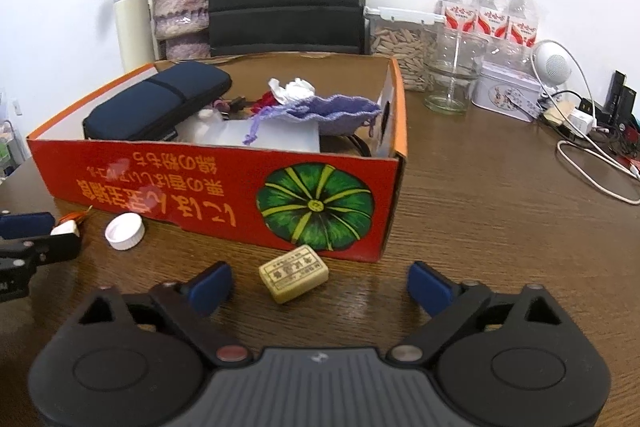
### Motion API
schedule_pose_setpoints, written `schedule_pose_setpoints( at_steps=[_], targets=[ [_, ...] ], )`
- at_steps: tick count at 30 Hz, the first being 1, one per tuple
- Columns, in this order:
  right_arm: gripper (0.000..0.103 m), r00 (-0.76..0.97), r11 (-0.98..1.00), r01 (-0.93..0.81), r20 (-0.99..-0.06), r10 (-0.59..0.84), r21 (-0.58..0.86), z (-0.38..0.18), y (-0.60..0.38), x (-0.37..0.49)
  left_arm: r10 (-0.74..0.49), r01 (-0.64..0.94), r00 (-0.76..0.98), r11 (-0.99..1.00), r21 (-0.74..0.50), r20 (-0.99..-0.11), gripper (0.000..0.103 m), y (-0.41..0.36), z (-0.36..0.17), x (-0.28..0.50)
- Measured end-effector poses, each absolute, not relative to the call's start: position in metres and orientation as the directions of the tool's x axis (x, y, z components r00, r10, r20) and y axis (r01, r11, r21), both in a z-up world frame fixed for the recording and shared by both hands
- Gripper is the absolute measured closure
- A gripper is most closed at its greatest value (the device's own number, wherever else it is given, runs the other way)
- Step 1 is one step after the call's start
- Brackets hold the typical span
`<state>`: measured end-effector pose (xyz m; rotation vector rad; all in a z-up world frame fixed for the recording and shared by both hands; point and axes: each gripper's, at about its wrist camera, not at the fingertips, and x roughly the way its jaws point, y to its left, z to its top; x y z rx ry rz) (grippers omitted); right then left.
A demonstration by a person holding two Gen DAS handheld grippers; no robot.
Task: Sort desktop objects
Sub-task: 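Grasp the yellow soap bar with the right tool while the left grasps a white cap, then carry the soap bar and white cap over the box and release them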
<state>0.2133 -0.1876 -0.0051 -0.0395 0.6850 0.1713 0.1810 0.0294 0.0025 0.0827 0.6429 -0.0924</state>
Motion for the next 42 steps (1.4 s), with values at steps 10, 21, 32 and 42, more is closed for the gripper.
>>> schedule_pose_setpoints(
  at_steps=[10,21,32,42],
  targets=[
    [0.071,0.776,0.978,-0.206,-0.601,0.190,0.043,-0.001,-0.190,0.203,-0.059,0.097,0.788,0.995,0.030,-0.612,0.058,0.034,0.000,0.182],
    [0.071,0.774,0.972,-0.227,-0.595,0.216,0.059,0.001,-0.190,0.193,-0.060,0.093,0.810,0.995,0.026,-0.584,0.060,0.032,0.007,0.172],
    [0.071,0.775,0.967,-0.252,-0.588,0.231,0.048,0.002,-0.185,0.187,-0.044,0.060,0.786,0.998,0.005,-0.616,0.068,0.035,0.000,0.182],
    [0.071,0.765,0.962,-0.265,-0.593,0.252,0.068,0.001,-0.186,0.187,-0.032,0.022,0.787,0.999,-0.024,-0.616,0.074,0.030,0.001,0.180]
  ],
)
